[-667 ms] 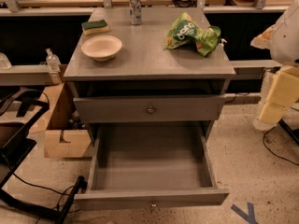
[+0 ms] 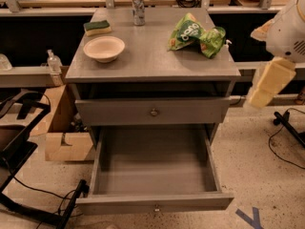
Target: Place green rice chip bag into middle drawer
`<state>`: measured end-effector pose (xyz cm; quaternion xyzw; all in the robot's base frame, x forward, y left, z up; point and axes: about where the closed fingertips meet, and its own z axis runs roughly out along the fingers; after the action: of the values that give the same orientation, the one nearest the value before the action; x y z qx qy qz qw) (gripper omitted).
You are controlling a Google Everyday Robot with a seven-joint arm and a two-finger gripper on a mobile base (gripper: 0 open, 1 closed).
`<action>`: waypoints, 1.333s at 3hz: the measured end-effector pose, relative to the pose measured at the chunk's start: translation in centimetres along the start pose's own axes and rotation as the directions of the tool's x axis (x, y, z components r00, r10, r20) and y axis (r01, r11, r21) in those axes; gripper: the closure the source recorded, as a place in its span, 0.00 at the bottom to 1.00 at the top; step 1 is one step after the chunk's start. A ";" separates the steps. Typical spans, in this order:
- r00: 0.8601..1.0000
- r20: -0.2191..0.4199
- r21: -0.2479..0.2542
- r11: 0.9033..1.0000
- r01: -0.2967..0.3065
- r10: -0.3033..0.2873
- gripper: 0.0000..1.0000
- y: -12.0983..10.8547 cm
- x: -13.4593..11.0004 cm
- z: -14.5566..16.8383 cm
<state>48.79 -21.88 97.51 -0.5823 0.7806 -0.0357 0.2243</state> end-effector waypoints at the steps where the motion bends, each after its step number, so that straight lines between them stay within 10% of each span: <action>1: 0.996 0.056 0.169 0.983 -0.077 0.068 0.00 -10.2 -1.8 3.8; 4: 0.993 0.066 0.213 0.971 -0.111 0.099 0.00 -14.9 -3.1 7.2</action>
Offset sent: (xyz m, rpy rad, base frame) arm 0.1967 -0.0142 0.0109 0.0072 -0.2799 -0.1740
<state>65.62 -22.27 96.78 -0.5130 0.7954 -0.0923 0.3093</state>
